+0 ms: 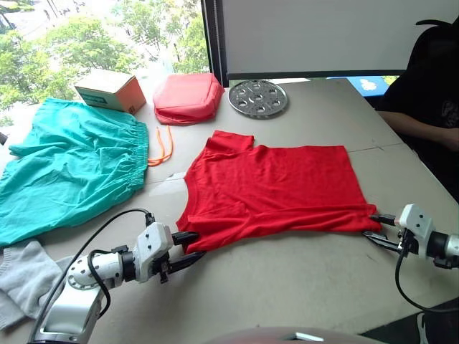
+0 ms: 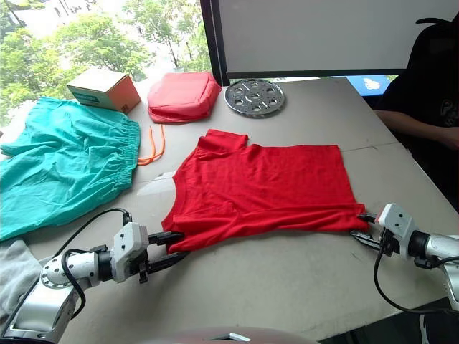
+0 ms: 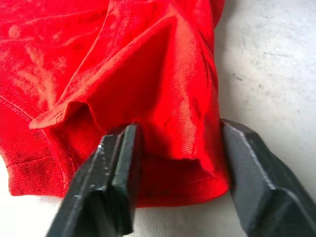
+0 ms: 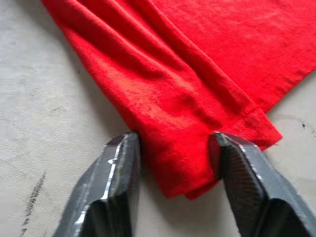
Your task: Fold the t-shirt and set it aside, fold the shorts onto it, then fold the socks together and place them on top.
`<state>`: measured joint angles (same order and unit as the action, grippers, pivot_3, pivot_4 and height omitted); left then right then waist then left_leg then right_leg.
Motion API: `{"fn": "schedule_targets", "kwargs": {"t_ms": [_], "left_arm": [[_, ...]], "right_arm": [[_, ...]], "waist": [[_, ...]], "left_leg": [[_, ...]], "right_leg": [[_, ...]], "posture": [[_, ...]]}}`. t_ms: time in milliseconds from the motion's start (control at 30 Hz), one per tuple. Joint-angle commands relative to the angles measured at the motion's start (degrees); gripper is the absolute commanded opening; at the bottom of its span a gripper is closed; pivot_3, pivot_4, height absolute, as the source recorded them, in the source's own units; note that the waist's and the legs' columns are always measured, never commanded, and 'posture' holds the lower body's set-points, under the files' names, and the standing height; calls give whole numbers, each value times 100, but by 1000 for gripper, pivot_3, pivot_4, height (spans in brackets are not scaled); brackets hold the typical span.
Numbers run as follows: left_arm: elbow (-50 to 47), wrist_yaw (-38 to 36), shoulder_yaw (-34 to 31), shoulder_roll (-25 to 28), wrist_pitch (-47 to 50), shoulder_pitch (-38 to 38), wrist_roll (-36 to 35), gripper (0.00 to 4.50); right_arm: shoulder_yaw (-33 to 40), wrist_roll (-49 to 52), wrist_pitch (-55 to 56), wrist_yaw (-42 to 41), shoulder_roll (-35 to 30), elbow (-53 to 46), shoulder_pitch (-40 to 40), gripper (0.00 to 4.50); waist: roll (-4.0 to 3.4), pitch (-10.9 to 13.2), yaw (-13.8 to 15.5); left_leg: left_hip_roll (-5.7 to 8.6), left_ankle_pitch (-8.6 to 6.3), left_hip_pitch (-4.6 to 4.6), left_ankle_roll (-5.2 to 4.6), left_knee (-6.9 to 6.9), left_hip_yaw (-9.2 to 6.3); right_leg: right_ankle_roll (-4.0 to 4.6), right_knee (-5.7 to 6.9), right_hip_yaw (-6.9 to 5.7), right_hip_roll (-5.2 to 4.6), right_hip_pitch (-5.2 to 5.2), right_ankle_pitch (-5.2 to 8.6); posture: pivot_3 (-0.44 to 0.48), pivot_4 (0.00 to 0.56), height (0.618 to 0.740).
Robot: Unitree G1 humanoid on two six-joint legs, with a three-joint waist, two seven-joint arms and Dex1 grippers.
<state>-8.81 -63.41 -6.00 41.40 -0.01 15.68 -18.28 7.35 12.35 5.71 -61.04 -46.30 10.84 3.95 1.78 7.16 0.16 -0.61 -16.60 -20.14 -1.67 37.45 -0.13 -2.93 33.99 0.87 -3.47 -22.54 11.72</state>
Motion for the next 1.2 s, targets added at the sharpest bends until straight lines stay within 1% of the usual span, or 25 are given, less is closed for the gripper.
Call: {"fn": "schedule_targets", "kwargs": {"t_ms": [33,67,167,200,300,367,467,567,633,800,867,1067,1200], "left_arm": [[105,-137,90,31,222,-48,-180,410],[114,-140,68,25,295,-79,-242,4],[47,-260,40,120,391,-105,-334,4],[-83,-356,18,215,505,-8,-408,4],[-582,-707,-94,566,913,421,-758,4],[-831,-771,-199,714,1104,632,-947,4],[-1305,-833,-424,858,1274,1175,-1148,4],[-1680,-871,-658,898,1288,1784,-1210,4],[-1808,-939,-788,898,1193,2171,-1151,4],[-2182,-953,-1099,808,1052,2964,-1088,4],[-2344,-917,-1138,796,1060,3176,-1048,4],[-2809,-777,-1236,819,1430,3476,-1219,4],[-2682,-692,-1191,708,1268,3524,-953,4]], "right_arm": [[-101,-146,37,49,33,315,-179,450],[-109,-136,55,27,20,348,-210,30],[-107,-119,109,-135,-87,494,-333,30],[-95,-80,80,-247,-152,509,-378,30],[-92,68,-107,-588,-327,379,-395,30],[-115,144,-213,-770,-436,254,-321,30],[-123,276,-420,-1093,-697,6,-22,30],[-49,419,-643,-1336,-982,-264,405,30],[91,549,-816,-1509,-1187,-506,822,30],[593,780,-1183,-1627,-1452,-1171,1792,30],[723,780,-1222,-1619,-1477,-1333,2061,30],[814,705,-1255,-1505,-1403,-1554,2408,30],[781,636,-1173,-1259,-1254,-1502,2223,30]], "waist": [[-2,1,-18],[-4,3,-19],[-4,3,-15],[-4,3,-13],[-10,7,-36],[-13,9,-28],[-18,17,44],[-22,18,85],[-19,18,97],[-12,16,89],[-13,17,89],[-5,25,83],[5,34,80]], "left_leg": [[-2,0,13,0,0,8],[-3,0,18,0,0,12],[-2,-1,20,0,-1,14],[-2,-2,20,-1,-1,14],[-4,-5,19,-7,-5,15],[-4,-12,16,-17,-8,16],[-3,-17,12,-24,-11,14],[-4,-18,0,-25,-12,8],[-4,-18,-5,-25,-8,5],[-4,-19,-10,-22,-5,4],[-3,-20,-13,-21,-5,4],[-2,-20,-18,-20,-4,3],[-1,-20,-18,-20,-5,1]], "right_leg": [[-3,2,-1,-6,9,2],[-4,6,-1,-10,10,3],[-5,8,-2,-12,10,2],[-5,9,-2,-12,10,2],[17,9,-1,-12,6,-11],[19,6,-1,-15,3,-11],[19,-2,-6,-21,1,-10],[18,-4,-14,-22,-12,-9],[-2,-5,-17,-23,-12,3],[-18,-8,-19,-50,-13,13],[-20,-8,-21,-52,-16,14],[-24,-11,-27,-48,-17,17],[-25,-13,-29,-28,-17,17]], "posture": [[0,150,740],[0,150,740],[0,150,740],[0,150,740],[0,150,740],[0,150,740],[0,150,740],[0,150,740],[0,150,740],[0,150,740],[0,150,740],[0,150,740],[0,150,740]]}}
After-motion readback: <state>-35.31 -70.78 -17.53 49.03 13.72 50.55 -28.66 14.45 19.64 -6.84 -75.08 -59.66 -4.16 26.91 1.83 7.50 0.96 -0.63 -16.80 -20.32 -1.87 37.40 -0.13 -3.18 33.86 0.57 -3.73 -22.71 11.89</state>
